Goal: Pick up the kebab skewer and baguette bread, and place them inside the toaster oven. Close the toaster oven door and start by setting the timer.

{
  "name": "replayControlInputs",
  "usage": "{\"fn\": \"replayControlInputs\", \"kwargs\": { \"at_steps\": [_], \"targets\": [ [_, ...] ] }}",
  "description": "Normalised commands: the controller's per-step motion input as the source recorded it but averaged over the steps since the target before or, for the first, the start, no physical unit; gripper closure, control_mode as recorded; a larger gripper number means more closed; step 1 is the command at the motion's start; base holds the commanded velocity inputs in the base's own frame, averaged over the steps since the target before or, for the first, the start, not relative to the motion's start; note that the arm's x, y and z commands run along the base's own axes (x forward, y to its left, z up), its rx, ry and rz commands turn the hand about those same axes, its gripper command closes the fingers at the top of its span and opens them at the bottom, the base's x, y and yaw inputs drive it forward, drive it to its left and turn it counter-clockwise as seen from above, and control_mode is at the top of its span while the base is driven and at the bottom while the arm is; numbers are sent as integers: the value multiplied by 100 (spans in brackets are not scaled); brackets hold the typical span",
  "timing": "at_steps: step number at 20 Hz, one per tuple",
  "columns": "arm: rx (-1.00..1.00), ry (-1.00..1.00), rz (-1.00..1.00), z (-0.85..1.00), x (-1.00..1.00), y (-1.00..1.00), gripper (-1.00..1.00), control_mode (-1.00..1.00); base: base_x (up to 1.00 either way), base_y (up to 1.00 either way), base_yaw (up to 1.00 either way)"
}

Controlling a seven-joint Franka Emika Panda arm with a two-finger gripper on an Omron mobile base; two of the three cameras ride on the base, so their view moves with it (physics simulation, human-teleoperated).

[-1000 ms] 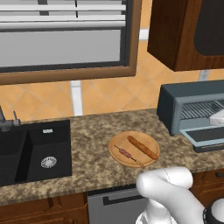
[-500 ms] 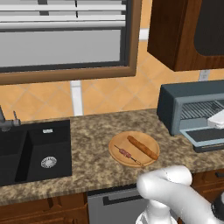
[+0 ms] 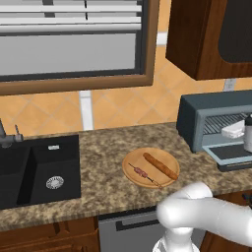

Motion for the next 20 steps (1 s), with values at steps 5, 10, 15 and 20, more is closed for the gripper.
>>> {"fn": "replayControlInputs", "kwargs": {
  "at_steps": [5,10,15,20],
  "targets": [
    [8,1,-1,-39,65,-29,-100,-100,0,0,0],
    [1,0,-1,-53,55,-41,-100,-100,0,0,0],
    [0,0,0,-43,54,-42,-100,-100,0,0,0],
    [0,3,0,-86,-6,-35,-100,-100,0,0,0]
  ]
}}
